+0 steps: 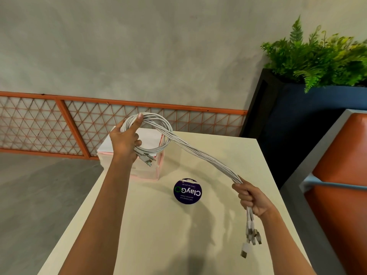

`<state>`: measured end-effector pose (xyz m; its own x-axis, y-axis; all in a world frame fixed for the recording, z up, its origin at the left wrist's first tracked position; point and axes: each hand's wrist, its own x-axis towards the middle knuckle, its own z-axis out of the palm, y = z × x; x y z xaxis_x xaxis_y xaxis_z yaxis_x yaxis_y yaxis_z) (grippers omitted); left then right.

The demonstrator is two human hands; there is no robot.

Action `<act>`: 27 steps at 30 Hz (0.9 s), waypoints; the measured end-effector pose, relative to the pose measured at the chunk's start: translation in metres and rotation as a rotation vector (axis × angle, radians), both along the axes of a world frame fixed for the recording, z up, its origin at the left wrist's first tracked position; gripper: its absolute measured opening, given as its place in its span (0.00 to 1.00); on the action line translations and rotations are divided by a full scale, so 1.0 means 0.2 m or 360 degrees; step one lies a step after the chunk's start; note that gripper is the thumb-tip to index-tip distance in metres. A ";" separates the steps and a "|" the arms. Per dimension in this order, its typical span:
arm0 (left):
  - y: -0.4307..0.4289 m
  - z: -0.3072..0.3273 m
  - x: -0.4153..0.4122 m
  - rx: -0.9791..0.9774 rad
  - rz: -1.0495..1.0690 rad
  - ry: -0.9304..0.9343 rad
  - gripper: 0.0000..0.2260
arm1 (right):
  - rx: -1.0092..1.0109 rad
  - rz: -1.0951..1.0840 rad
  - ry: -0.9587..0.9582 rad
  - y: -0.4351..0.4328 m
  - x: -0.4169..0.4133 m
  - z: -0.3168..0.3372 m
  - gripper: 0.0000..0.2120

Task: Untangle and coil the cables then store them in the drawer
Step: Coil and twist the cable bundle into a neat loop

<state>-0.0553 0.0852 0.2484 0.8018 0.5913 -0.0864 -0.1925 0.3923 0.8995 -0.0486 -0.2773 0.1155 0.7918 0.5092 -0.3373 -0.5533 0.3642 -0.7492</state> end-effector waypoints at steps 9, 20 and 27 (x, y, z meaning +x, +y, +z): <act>0.00 -0.02 -0.04 0.0111 -0.0331 0.0116 0.18 | -0.0445 -0.0407 -0.0351 0.03 0.06 0.08 0.15; -0.19 -0.09 -0.13 0.0175 -0.1024 0.0195 0.08 | 0.0540 -0.1283 -0.0153 0.19 0.17 0.28 0.12; -0.35 -0.10 -0.15 0.0115 -0.1187 0.0184 0.08 | 0.0755 -0.1164 0.0069 0.37 0.16 0.32 0.16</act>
<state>-0.0857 0.0152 0.2288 0.9796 -0.0966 -0.1760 0.1980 0.3208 0.9262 -0.0166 -0.2026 0.1788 0.9664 -0.0274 -0.2557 -0.0833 0.9073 -0.4121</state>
